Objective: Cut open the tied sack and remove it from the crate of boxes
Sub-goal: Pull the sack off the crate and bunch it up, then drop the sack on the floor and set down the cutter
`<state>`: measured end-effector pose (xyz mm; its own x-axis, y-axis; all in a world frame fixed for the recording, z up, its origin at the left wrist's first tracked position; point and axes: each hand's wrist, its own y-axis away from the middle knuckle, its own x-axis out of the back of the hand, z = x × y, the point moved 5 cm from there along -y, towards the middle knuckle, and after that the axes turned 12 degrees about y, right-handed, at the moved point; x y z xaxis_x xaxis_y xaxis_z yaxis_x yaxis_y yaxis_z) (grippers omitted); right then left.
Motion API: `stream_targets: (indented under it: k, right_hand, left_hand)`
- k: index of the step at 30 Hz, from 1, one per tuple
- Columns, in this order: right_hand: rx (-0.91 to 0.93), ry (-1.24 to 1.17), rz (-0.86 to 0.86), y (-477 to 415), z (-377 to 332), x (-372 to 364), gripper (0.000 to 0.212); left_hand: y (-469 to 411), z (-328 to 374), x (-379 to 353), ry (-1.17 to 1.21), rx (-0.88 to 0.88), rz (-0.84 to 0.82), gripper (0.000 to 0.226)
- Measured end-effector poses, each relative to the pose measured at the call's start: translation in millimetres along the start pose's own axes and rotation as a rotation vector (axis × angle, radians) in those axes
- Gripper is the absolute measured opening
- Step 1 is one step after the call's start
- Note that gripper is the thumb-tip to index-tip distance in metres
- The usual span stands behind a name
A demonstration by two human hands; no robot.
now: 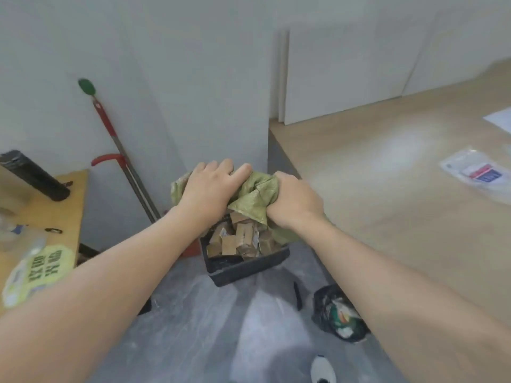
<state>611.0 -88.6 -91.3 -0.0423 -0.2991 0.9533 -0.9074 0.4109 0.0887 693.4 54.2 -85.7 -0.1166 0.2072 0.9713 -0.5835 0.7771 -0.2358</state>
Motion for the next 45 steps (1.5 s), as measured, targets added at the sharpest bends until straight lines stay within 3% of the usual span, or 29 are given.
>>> stream_targets:
  k: [5,11,16,20,23,27,30,38,45]
  right_hand:
    - [-0.167,-0.067,-0.088,15.9,40.2,-81.6,0.017]
    - [-0.332,-0.158,-0.187,42.3,104.0,-215.8,0.018]
    - [-0.426,-0.174,-0.304,70.8,156.3,-336.2,0.011]
    - [-0.505,-0.276,-0.385,96.7,196.4,-432.2,0.025]
    - [-0.540,-0.389,-0.439,115.1,220.9,-503.3,0.050]
    - [-0.489,-0.560,-0.470,125.5,250.3,-599.1,0.086]
    - [-0.436,-0.666,-0.478,122.4,275.6,-670.3,0.104]
    - [-0.284,-0.683,-0.448,98.2,347.7,-822.6,0.098]
    - [-0.187,-0.355,-0.345,62.0,387.4,-883.0,0.090]
  left_hand:
    - [18.3,17.9,-84.4,0.100,0.011,0.038,0.066]
    - [71.7,40.0,-215.0,0.253,0.432,-0.042,0.099]
    - [135.1,66.8,-332.3,0.532,0.674,-0.057,0.087]
    - [182.9,82.3,-421.2,0.818,0.749,-0.105,0.094]
    - [211.3,91.2,-487.0,0.988,0.808,-0.216,0.085]
    - [236.2,87.0,-583.1,1.247,1.019,-0.202,0.064]
    - [242.5,93.9,-654.0,1.329,1.043,-0.227,0.071]
    - [256.3,104.6,-826.2,1.558,1.125,-0.220,0.085]
    - [253.5,101.8,-934.4,1.614,1.146,-0.159,0.078]
